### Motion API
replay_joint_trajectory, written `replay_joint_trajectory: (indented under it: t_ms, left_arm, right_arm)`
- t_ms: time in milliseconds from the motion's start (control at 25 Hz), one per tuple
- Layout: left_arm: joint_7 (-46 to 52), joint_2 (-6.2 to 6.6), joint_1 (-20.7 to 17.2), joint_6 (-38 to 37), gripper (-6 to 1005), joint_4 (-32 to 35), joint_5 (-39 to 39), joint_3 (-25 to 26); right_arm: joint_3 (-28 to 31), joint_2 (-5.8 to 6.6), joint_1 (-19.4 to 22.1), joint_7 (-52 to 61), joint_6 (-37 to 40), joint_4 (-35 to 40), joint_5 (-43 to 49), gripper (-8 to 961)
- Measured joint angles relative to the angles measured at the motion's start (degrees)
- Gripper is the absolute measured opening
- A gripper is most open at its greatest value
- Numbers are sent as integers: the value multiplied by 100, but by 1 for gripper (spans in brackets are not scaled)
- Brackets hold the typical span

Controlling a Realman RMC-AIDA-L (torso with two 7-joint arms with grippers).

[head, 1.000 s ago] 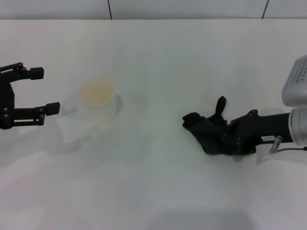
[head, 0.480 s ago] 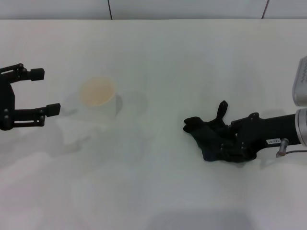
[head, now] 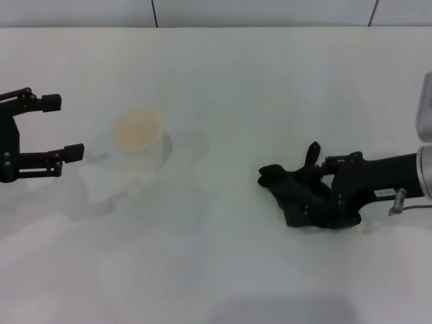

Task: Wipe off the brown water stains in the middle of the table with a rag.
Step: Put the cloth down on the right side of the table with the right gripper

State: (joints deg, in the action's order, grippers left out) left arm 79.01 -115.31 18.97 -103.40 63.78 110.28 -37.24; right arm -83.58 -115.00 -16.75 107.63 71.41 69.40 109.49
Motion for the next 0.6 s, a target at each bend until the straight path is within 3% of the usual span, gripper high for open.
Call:
replay_joint_trajectory:
  t_ms: [280,600]
  left_arm:
    - [-14,1,-17,-79,876,33,-76,-7]
    - [4,64,9,-270,876,46,-128,-30]
  right_arm:
    - [97,-5,66,-439,-3,207,-291,856]
    - [157,9,25,-855,100,350,6,851]
